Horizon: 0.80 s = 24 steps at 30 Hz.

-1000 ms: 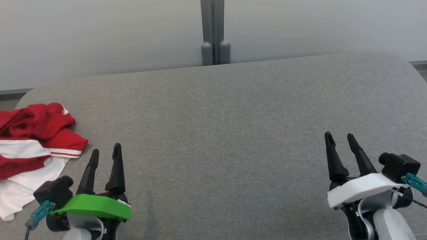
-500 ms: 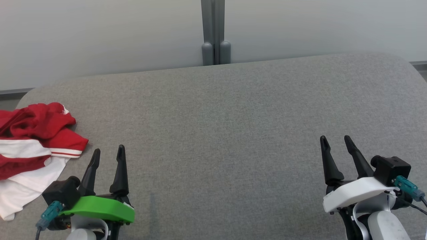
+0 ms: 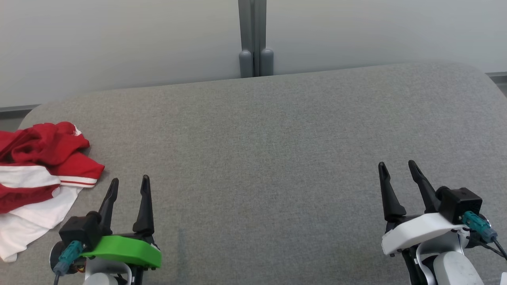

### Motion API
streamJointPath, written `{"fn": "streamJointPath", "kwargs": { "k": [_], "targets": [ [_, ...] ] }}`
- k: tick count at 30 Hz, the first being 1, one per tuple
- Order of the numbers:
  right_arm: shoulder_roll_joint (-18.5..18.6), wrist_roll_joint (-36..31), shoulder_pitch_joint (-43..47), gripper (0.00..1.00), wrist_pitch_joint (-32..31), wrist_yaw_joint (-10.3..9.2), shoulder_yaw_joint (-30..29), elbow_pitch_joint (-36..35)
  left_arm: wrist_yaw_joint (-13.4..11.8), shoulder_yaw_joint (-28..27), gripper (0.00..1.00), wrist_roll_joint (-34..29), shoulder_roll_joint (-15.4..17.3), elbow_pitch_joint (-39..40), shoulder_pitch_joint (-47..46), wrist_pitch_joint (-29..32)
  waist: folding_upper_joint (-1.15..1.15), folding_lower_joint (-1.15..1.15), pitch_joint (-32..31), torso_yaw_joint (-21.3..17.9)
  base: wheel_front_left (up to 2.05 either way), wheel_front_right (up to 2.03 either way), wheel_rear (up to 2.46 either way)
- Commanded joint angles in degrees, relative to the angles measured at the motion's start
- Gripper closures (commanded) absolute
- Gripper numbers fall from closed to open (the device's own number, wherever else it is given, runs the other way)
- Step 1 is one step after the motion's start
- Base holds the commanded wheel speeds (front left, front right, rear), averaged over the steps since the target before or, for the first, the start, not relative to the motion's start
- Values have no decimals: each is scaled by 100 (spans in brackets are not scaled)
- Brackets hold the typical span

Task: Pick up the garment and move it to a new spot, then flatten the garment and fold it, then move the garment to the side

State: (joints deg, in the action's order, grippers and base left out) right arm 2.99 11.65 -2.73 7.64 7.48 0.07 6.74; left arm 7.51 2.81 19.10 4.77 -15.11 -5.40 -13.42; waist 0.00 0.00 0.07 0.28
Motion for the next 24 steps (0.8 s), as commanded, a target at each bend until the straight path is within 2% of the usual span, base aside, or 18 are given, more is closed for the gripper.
{"fn": "streamJointPath", "kwargs": {
  "k": [1, 15, 24],
  "targets": [
    [7, -122, 28, 0, 46, 2, -3, -15, -4, -18, 0, -134, 5, -10, -31, -41, 0, 0, 2, 2, 0, 0, 0],
    [-5, -486, 53, 0, 183, 2, 26, 22, -5, -59, 0, -512, -67, -202, -65, -194, 0, 0, 20, 12, 0, 0, 0],
    [-6, -280, 42, 0, 216, 1, 45, 88, -4, -121, 0, -403, -94, -280, -70, -181, 0, 0, 15, 5, 0, 0, 0]
  ]
}}
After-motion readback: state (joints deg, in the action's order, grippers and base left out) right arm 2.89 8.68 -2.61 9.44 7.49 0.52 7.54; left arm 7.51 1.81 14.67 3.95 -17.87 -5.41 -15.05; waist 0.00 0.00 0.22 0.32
